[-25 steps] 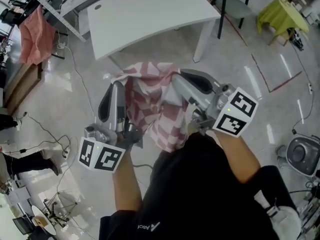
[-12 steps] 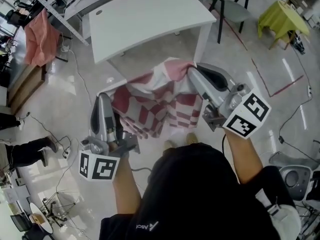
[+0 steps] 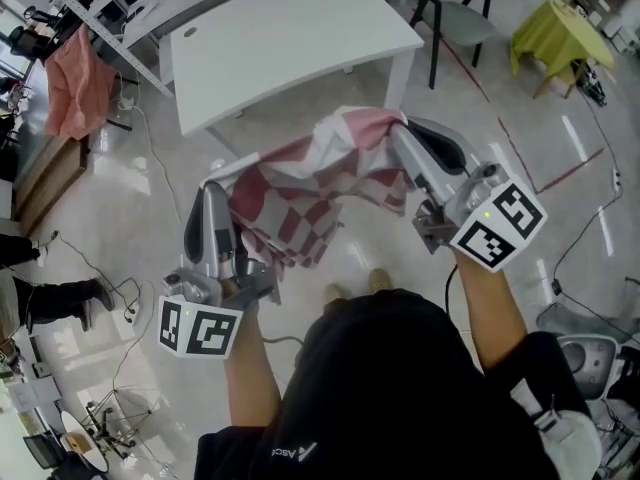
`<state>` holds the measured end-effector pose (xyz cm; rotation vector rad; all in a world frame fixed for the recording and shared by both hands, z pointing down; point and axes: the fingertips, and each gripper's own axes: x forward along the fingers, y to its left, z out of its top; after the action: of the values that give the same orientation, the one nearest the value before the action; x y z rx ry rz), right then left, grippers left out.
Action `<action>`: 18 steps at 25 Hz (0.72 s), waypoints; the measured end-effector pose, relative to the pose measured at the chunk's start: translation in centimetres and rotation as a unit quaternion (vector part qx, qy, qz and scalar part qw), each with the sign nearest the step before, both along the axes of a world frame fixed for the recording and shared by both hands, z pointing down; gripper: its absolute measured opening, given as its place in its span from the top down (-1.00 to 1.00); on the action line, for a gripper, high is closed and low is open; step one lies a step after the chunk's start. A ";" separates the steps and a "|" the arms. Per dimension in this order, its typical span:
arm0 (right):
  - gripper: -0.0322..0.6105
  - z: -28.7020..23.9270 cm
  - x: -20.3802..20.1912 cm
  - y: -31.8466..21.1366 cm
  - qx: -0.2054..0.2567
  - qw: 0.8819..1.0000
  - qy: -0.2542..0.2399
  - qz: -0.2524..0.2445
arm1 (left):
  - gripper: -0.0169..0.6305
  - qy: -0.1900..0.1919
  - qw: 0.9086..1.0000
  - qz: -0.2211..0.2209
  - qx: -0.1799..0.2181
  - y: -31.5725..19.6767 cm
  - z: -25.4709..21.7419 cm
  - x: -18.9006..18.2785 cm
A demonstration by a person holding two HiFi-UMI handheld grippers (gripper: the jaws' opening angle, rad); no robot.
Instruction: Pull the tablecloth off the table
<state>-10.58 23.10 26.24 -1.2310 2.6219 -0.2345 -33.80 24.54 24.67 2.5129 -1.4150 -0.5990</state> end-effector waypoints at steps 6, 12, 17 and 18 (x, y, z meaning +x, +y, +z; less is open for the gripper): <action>0.89 0.5 1.0 0.1 -0.001 1.000 0.012 0.017 | 0.91 -0.002 1.000 0.011 0.000 -0.3 -0.1 1.0; 0.89 1.0 0.5 0.3 -0.005 1.000 0.017 0.019 | 0.91 0.001 1.000 0.014 -0.002 -0.6 0.0 0.5; 0.89 0.7 0.5 0.3 -0.003 1.000 0.018 0.020 | 0.91 0.004 1.000 0.017 0.001 -0.8 -0.3 0.6; 0.89 0.6 0.5 0.5 -0.002 1.000 0.017 0.021 | 0.91 0.004 1.000 0.018 0.001 -0.7 -0.3 0.5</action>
<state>-10.12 23.56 26.86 -1.3005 2.6233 -0.2120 -33.26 23.84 24.34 2.5292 -1.3637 -0.6037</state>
